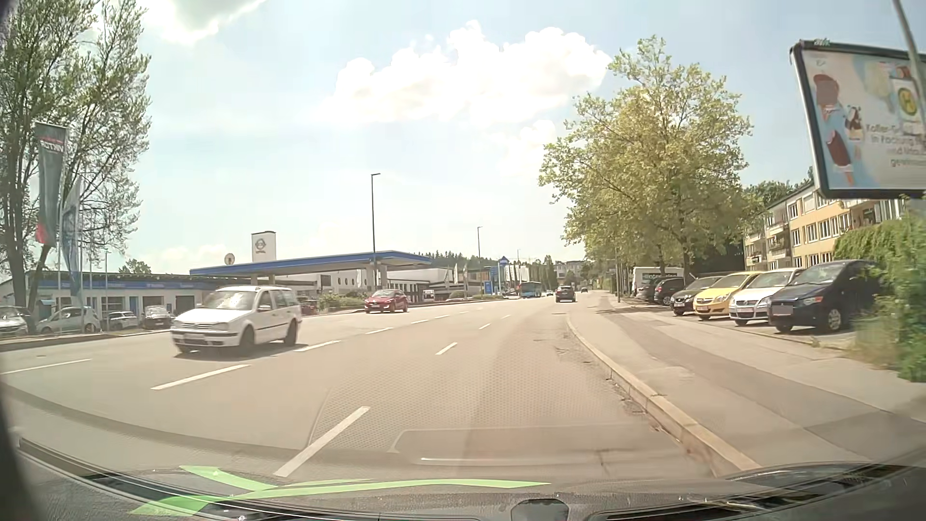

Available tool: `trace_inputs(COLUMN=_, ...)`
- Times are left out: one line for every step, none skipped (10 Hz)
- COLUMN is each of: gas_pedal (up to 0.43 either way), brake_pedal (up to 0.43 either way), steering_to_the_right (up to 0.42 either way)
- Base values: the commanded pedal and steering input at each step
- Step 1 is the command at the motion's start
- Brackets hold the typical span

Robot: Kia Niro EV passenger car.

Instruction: Follow the waypoints while adhering to traffic rules and regulations

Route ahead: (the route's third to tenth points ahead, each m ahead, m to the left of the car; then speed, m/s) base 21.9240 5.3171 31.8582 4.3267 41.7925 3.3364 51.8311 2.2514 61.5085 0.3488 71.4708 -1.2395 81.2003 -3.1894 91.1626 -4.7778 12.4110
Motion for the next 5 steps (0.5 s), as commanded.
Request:
trace_inputs(gas_pedal=0.169, brake_pedal=0.0, steering_to_the_right=0.014)
trace_inputs(gas_pedal=0.169, brake_pedal=0.0, steering_to_the_right=0.013)
trace_inputs(gas_pedal=0.177, brake_pedal=0.0, steering_to_the_right=0.012)
trace_inputs(gas_pedal=0.177, brake_pedal=0.0, steering_to_the_right=0.012)
trace_inputs(gas_pedal=0.177, brake_pedal=0.0, steering_to_the_right=0.012)
